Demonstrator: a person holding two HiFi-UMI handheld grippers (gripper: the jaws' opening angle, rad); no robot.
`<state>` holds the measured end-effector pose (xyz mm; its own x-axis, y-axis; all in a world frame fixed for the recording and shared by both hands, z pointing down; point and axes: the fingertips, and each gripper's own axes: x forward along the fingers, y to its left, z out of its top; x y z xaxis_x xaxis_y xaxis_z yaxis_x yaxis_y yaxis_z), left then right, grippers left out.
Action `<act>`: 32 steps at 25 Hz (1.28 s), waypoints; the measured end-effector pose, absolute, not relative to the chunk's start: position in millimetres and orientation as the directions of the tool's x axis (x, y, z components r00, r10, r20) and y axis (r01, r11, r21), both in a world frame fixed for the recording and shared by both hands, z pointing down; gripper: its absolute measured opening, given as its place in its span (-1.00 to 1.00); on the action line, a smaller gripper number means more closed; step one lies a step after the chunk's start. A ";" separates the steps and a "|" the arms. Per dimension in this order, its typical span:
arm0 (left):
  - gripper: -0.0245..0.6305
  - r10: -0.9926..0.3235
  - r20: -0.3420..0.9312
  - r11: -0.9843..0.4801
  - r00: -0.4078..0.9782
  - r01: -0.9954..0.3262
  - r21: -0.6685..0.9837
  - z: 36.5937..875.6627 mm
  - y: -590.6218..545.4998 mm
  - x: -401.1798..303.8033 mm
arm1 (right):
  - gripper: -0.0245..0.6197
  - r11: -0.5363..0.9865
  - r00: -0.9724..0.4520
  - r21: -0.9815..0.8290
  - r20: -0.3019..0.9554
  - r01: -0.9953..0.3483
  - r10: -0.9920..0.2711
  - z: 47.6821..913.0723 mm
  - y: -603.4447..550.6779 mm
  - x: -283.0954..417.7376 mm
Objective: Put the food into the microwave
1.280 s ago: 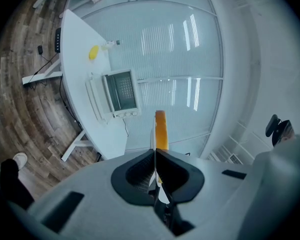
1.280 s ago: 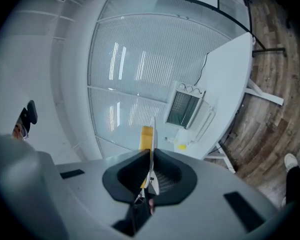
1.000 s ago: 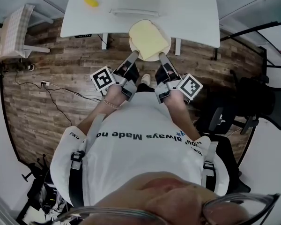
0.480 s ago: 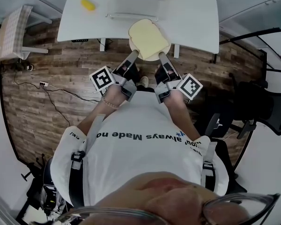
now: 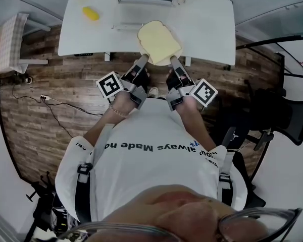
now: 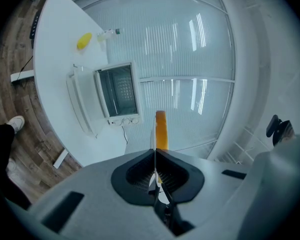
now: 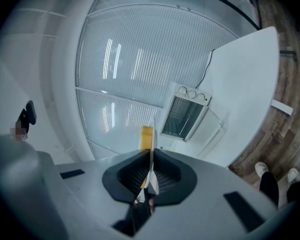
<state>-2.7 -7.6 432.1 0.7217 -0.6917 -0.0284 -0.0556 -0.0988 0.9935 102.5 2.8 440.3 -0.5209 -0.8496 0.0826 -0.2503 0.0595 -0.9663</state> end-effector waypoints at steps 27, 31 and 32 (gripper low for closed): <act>-0.88 -0.645 -0.023 -0.104 0.764 -0.058 0.993 433.8 -259.7 -73.0 | -0.85 0.040 -0.482 -0.966 0.092 -0.257 -0.871 440.0 -245.3 31.1; -0.88 -0.644 -0.019 -0.096 0.765 -0.056 0.994 435.5 -271.7 -74.6 | -0.85 0.026 -0.475 -0.971 0.094 -0.239 -0.875 442.0 -256.6 28.5; -0.88 -0.643 -0.018 -0.096 0.765 -0.058 0.994 435.8 -273.7 -74.5 | -0.85 0.025 -0.475 -0.970 0.096 -0.240 -0.875 442.6 -258.6 28.7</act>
<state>-74.5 -273.7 435.8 0.7654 -0.6433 -0.0177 -0.0576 -0.0958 0.9937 28.7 -258.6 442.6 -0.4754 -0.8745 0.0957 -0.2405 0.0246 -0.9703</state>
